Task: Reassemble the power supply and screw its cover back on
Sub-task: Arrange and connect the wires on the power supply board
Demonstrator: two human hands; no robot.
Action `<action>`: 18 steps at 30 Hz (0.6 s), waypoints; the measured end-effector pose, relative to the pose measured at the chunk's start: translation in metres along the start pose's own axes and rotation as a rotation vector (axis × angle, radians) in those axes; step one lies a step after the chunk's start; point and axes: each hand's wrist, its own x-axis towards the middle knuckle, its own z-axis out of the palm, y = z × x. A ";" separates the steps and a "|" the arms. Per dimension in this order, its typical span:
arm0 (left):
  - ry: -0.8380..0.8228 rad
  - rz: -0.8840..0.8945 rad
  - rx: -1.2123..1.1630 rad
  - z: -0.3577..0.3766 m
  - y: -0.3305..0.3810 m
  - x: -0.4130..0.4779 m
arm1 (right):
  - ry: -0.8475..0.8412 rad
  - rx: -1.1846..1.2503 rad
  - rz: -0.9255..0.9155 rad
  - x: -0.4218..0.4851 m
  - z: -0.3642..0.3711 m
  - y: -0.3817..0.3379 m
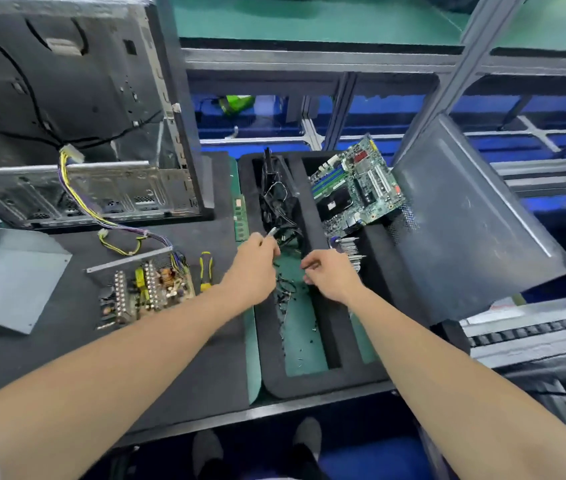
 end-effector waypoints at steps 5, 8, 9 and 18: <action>0.184 -0.023 0.213 0.042 -0.021 -0.012 | -0.197 -0.427 -0.188 0.009 0.007 -0.004; 0.241 0.028 0.254 0.054 -0.037 -0.021 | -0.350 -0.614 -0.183 0.013 0.028 -0.014; 0.254 0.032 0.237 0.055 -0.040 -0.022 | -0.377 -0.675 -0.169 0.015 0.035 -0.016; 0.320 0.015 0.171 0.055 -0.041 -0.024 | -0.331 -0.787 -0.183 0.032 0.069 -0.008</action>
